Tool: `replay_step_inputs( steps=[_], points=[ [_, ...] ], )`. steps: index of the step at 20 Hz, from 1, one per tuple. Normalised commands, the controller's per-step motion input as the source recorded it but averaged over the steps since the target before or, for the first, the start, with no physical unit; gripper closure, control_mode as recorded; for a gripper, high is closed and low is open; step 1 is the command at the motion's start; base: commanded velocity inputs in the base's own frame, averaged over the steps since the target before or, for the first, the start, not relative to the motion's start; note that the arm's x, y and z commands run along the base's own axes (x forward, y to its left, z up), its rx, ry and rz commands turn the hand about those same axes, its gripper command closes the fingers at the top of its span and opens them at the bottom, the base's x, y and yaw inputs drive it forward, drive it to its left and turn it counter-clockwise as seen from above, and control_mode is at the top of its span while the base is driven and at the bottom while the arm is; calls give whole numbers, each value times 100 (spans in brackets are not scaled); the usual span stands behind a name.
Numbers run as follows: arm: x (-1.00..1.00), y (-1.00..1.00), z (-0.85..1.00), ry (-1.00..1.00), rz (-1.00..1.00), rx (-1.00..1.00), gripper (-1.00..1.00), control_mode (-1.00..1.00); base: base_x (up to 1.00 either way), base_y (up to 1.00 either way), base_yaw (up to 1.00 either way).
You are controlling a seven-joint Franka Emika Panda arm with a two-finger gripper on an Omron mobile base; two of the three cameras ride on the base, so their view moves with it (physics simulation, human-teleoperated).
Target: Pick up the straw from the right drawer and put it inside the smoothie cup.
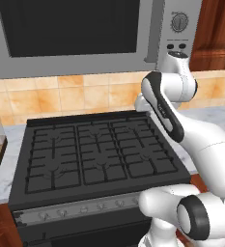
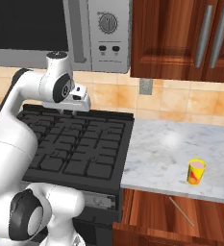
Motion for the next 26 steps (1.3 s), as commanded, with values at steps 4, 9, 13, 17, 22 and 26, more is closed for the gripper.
replay_step_inputs(
  steps=[4, 9, 13, 17, 22, 26],
  points=[
    [-15, 0, -11, -1, 0, 0, -100, -100, 0, 0, 0],
    [-43, 0, -25, -1, 0, 0, -100, -100, 0, 0, 0],
    [-38, 0, -41, -2, 0, 0, -100, -100, 0, 0, 0],
    [-17, 0, -48, -1, 0, 0, -100, -100, 0, 0, 0],
    [-3, 0, -25, 0, -1, 0, -100, 100, 0, 1, -1],
    [0, 0, 0, 0, 0, 0, -100, 100, -2, 0, -1]
  ],
)
